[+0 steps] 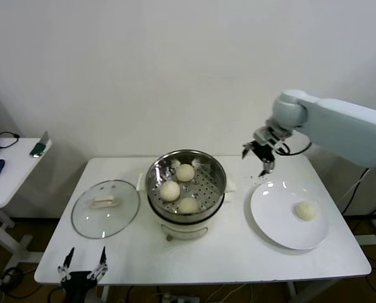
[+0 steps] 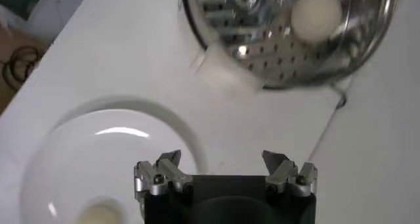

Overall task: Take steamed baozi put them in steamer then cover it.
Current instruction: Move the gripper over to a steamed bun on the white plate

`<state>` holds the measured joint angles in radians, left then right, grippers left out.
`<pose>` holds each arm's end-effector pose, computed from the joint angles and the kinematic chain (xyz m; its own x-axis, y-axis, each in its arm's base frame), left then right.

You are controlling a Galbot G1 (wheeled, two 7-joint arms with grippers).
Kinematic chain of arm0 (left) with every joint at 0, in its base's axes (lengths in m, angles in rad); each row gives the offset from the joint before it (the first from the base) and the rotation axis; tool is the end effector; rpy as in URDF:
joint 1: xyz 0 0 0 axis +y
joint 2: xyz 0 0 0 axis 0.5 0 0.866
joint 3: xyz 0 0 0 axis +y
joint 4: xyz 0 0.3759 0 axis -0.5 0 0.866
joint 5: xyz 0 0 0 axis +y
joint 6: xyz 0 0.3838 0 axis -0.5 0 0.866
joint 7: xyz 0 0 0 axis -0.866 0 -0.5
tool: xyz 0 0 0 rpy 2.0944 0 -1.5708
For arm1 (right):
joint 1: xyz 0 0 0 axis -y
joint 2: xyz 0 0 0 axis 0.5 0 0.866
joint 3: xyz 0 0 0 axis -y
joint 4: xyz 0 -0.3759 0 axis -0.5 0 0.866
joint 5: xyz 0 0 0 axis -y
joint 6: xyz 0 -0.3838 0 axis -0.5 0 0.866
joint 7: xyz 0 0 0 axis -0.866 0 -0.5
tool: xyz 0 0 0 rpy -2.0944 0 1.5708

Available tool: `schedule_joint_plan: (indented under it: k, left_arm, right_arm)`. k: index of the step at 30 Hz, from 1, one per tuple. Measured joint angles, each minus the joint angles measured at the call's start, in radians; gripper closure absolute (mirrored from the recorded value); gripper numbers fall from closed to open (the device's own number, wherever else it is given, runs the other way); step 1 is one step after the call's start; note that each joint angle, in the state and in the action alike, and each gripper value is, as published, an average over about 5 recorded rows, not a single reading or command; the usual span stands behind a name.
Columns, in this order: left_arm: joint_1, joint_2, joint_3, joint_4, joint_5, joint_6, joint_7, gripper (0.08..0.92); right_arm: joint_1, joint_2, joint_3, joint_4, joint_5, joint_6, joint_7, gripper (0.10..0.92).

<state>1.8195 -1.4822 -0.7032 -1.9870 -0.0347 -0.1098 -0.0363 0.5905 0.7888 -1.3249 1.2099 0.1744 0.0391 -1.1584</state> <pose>0.0978 0.0820 -0.3945 -0.9642 -0.1489 0.2193 -0.1143 0.9800 0.1629 0.6114 -0.1154 -0.0577 -0.1720 -0.1381 0.9754 -0.8895 -0.4037 -0.2140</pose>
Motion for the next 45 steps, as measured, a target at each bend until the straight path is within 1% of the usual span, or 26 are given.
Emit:
schedule_joint_plan:
  k: [4, 8, 18, 26, 36, 45]
  left_arm:
    - [0.008, -0.001, -0.004, -0.003, 0.006, -0.002, 0.001, 0.177]
    - [0.016, -0.002, -0.010, -0.004, 0.010, -0.005, 0.001, 0.177]
    - [0.028, 0.000, -0.016, 0.005, 0.006, -0.011, 0.002, 0.177]
    - [0.025, -0.002, -0.011, 0.015, 0.009, -0.012, 0.003, 0.177]
    - [0.026, -0.002, -0.012, 0.025, 0.010, -0.013, 0.003, 0.177]
    - [0.031, -0.004, -0.012, 0.029, 0.012, -0.017, 0.003, 0.177]
  right_arm:
    - [-0.087, -0.067, 0.067, -0.037, -0.041, -0.013, -0.013, 0.203]
    - [-0.191, -0.109, 0.153, -0.081, -0.113, -0.004, -0.023, 0.203]
    - [-0.427, -0.151, 0.368, -0.205, -0.277, 0.027, -0.026, 0.203]
    - [-0.528, -0.128, 0.476, -0.300, -0.331, 0.037, -0.006, 0.203]
    - [-0.583, -0.053, 0.553, -0.410, -0.383, 0.051, 0.012, 0.203]
    - [-0.608, -0.007, 0.579, -0.462, -0.414, 0.054, 0.013, 0.203]
